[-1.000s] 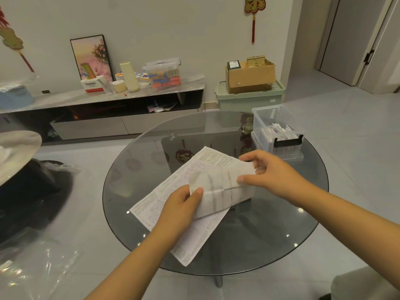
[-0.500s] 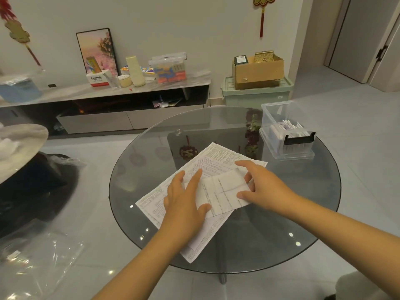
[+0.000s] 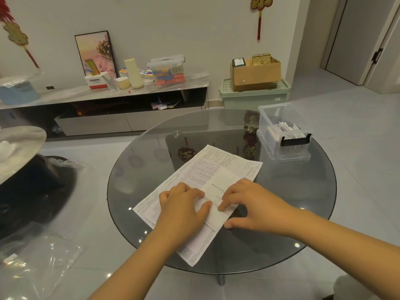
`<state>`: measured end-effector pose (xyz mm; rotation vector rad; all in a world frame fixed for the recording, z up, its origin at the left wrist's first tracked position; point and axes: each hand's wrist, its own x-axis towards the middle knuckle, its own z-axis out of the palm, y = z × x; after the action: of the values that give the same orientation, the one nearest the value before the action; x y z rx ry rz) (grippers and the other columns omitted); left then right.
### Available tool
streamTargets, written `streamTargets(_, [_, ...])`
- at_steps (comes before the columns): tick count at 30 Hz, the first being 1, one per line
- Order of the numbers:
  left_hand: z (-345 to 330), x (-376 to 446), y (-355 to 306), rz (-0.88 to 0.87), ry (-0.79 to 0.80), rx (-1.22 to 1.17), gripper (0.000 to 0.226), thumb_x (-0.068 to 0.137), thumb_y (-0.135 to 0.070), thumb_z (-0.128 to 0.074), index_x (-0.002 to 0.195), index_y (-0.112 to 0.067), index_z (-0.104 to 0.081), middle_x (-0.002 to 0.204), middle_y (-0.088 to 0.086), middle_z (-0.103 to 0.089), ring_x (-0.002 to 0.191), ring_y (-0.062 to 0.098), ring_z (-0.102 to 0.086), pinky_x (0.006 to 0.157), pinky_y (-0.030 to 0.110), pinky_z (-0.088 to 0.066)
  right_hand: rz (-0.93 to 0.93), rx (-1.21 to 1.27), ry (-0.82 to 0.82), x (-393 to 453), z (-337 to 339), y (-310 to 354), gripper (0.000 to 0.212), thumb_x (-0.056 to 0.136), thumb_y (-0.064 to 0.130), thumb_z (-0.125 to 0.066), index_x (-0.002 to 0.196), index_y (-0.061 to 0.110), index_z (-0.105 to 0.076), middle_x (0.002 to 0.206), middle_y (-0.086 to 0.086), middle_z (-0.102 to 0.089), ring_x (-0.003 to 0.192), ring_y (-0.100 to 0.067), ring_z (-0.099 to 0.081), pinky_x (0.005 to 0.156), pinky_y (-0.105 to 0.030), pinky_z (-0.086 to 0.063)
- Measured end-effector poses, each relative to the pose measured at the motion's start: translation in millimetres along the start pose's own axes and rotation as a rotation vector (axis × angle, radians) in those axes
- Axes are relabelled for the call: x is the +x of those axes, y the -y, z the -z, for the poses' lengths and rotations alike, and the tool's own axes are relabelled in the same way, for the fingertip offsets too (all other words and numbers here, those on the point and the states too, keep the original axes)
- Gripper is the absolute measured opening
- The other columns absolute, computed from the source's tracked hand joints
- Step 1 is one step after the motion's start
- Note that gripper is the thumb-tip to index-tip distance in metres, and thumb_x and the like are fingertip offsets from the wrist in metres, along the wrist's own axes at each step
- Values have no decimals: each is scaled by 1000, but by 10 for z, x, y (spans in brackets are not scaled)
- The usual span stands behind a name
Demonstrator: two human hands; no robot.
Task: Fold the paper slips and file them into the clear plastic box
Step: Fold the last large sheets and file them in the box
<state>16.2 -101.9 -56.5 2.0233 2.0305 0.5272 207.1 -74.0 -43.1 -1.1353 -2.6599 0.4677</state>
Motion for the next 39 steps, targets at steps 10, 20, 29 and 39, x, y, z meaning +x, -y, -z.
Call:
streamTargets(10, [136, 20, 16, -24, 87, -11, 21, 87, -48, -49, 74, -36, -59, 73, -16, -54, 92, 17, -51, 89, 25, -25, 10, -69, 108, -102, 73, -31, 64, 71, 63, -66, 127, 39, -49, 136, 17, -43, 128, -6, -28, 105, -17, -18])
streamTargets(20, [80, 4, 43, -333, 163, -26, 44, 77, -66, -51, 111, -40, -60, 128, -24, -47, 124, -3, -34, 109, 26, -8, 6, -115, 80, -137, 148, 50, 15, 83, 38, -52, 92, 27, -57, 89, 9, -61, 77, -9, -52, 67, -23, -45])
streamTargets(29, [115, 65, -70, -263, 189, -200, 10, 88, -32, -61, 93, -27, -69, 87, -9, -68, 81, 5, -58, 73, 22, -43, -162, 146, -76, -101, 209, -43, 14, 96, 24, -40, 87, 18, -49, 66, 5, -52, 61, -13, -45, 57, -30, -36])
streamTargets(39, [-7, 249, -188, -5, 45, -366, 52, 84, -31, -68, 129, -27, -42, 115, -9, -58, 87, 4, -54, 70, 12, -42, -354, 333, -263, 80, 15, -132, 49, 89, 20, -60, 131, 23, -35, 81, 0, -59, 72, -10, -56, 70, -28, -48])
